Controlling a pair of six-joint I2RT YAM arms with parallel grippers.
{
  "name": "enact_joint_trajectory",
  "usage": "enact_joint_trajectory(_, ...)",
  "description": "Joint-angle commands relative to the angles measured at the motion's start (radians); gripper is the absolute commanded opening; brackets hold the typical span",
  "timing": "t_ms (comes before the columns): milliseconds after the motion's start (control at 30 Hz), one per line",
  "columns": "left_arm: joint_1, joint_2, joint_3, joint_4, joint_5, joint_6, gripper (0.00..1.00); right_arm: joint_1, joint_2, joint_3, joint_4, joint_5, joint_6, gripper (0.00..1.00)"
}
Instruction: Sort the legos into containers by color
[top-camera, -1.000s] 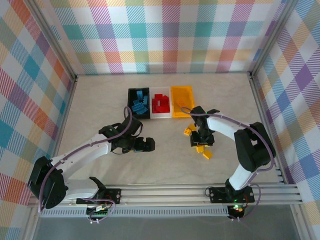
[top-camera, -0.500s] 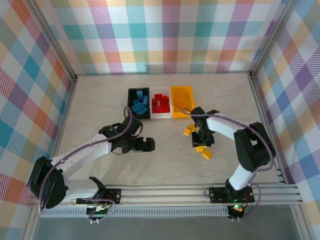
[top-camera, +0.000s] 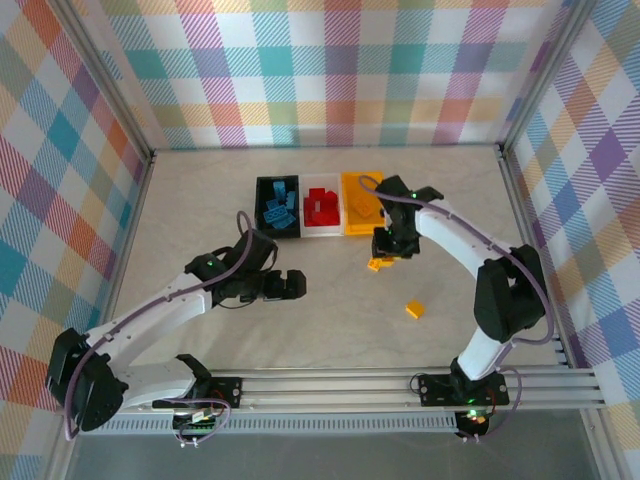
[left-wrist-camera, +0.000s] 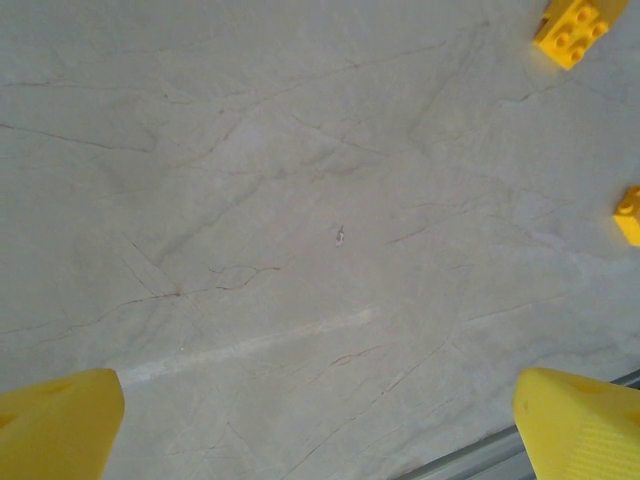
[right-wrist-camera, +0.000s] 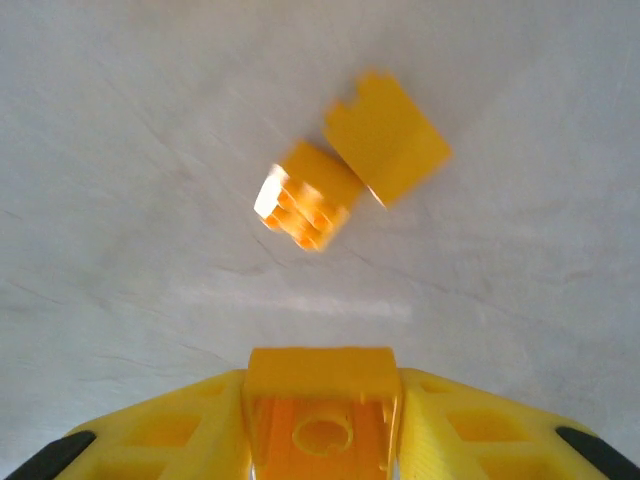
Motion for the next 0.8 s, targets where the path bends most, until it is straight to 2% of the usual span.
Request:
enact_joint_trajectory(0,0.012,-0.028,-0.027,-0.015,-0.017,-0.016,1.00,0.001,0.072,0.136,-0.072,-0.027,-0.025,0.40)
enact_joint_trajectory(167,0.011,-0.048,-0.051,-0.006,0.004,-0.025,1.00,-0.014,0.227,0.394,-0.144,-0.023,-0.085,0.40)
enact_joint_trajectory(400,0.011,-0.024,-0.036,-0.034,0.005,-0.014,1.00,-0.062,0.373,0.573,-0.169,-0.039,-0.114,0.40)
enact_joint_trajectory(467,0.012,-0.023,-0.036,-0.043,-0.005,-0.020,1.00,-0.052,0.352,0.540,-0.163,-0.035,-0.135,0.44)
enact_joint_trajectory(600,0.012,-0.018,-0.050,-0.014,-0.003,-0.032,1.00,-0.036,0.263,0.338,-0.091,-0.042,-0.147,0.54)
enact_joint_trajectory(667,0.013,0.018,-0.041,-0.001,0.010,-0.020,1.00,-0.036,0.230,0.241,-0.060,-0.046,-0.147,0.59)
enact_joint_trajectory(767,0.013,0.093,-0.001,0.005,0.029,0.016,1.00,-0.019,0.217,0.166,-0.021,-0.073,-0.142,0.61)
